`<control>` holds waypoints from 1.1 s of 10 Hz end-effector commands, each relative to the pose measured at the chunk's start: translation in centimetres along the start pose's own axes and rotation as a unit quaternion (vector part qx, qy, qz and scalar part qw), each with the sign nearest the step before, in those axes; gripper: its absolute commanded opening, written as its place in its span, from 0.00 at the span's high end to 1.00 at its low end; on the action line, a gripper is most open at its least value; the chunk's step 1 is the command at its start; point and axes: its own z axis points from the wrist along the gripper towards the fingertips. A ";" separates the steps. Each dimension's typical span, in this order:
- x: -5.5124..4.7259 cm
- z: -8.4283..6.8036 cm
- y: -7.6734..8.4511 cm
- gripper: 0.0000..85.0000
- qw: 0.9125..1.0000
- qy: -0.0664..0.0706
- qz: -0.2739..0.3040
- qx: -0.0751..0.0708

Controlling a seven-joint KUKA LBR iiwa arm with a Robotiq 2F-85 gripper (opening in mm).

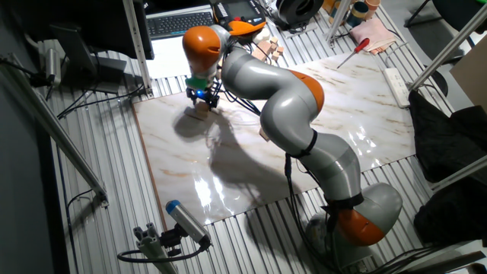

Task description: Stack the blocks into a pyramid shape

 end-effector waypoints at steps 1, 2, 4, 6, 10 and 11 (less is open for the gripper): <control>0.0 0.0 0.0 0.20 1.000 0.000 -0.004 0.000; 0.0 0.0 0.0 0.20 1.000 -0.003 -0.011 0.004; 0.0 -0.1 0.0 0.60 0.999 -0.002 -0.031 0.009; 0.0 -0.3 -0.1 0.60 0.999 0.004 -0.047 0.010; -1.2 -2.6 -1.4 1.00 0.996 0.036 -0.074 -0.023; -1.5 -3.6 -1.9 1.00 0.996 0.032 -0.077 -0.016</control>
